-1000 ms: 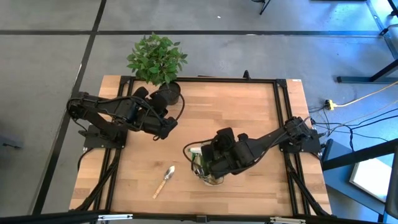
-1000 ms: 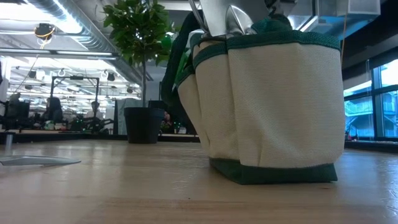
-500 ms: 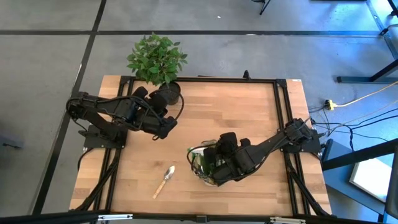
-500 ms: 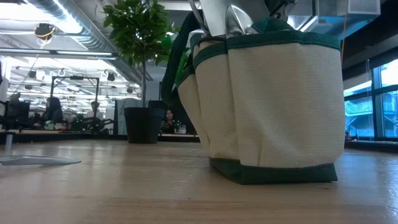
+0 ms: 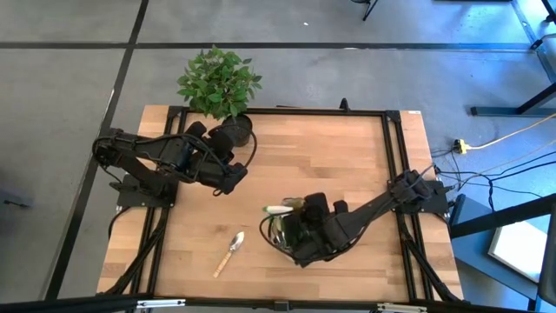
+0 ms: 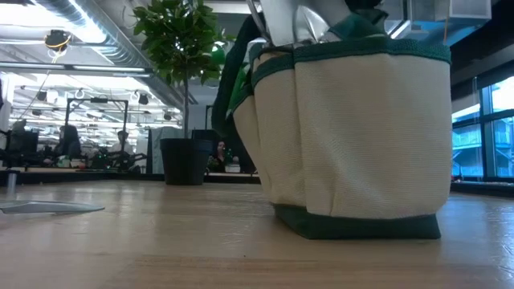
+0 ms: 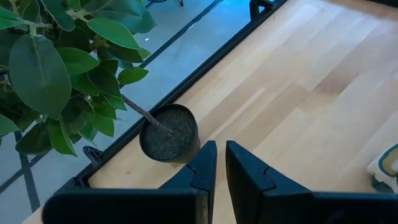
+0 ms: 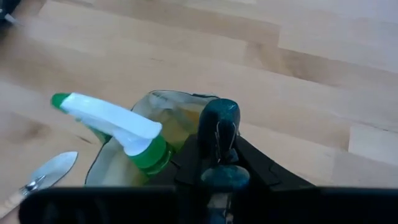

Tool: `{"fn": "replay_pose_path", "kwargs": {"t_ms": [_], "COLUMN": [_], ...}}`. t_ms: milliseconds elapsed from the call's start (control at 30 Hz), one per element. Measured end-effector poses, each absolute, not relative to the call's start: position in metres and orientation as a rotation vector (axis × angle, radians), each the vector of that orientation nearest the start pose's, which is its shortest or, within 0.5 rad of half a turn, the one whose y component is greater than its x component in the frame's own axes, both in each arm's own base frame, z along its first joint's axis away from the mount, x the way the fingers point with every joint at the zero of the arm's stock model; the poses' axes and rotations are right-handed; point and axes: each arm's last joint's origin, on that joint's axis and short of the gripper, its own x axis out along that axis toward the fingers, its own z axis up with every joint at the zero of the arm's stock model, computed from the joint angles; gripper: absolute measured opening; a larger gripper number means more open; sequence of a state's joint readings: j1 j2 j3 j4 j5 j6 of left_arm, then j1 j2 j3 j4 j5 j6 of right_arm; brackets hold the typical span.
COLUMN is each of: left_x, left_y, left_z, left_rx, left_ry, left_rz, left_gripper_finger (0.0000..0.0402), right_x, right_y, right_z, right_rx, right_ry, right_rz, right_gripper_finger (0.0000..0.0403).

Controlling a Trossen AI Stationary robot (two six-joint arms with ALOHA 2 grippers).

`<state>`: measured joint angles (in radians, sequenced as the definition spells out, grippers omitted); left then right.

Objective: Pick & Place Garden tools in Gardening bag
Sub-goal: Put the green shear scissors into the brown gardening bag

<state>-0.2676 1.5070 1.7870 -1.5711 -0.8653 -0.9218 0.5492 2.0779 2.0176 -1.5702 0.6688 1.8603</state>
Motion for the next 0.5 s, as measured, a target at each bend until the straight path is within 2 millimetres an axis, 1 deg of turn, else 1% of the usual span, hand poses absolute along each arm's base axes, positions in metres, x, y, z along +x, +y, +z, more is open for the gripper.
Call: {"fn": "replay_pose_path", "kwargs": {"t_ms": [133, 500], "left_x": [0.243, 0.2429], "left_y": [-0.0438, -0.0444], "left_z": [0.4092, 0.4092], "left_rx": [-0.107, -0.106], "left_ry": [0.743, 0.744], "left_rz": [0.927, 0.924], "left_gripper_finger": [0.0029, 0.0031], "right_x": [0.3397, 0.3388], "right_y": [0.1878, 0.1883], "right_z": [0.2961, 0.2965], "right_rx": [0.663, 0.641], "right_ry": [0.715, 0.78], "right_rz": [-1.085, -1.059], "right_gripper_finger": [0.0061, 0.0061]}}
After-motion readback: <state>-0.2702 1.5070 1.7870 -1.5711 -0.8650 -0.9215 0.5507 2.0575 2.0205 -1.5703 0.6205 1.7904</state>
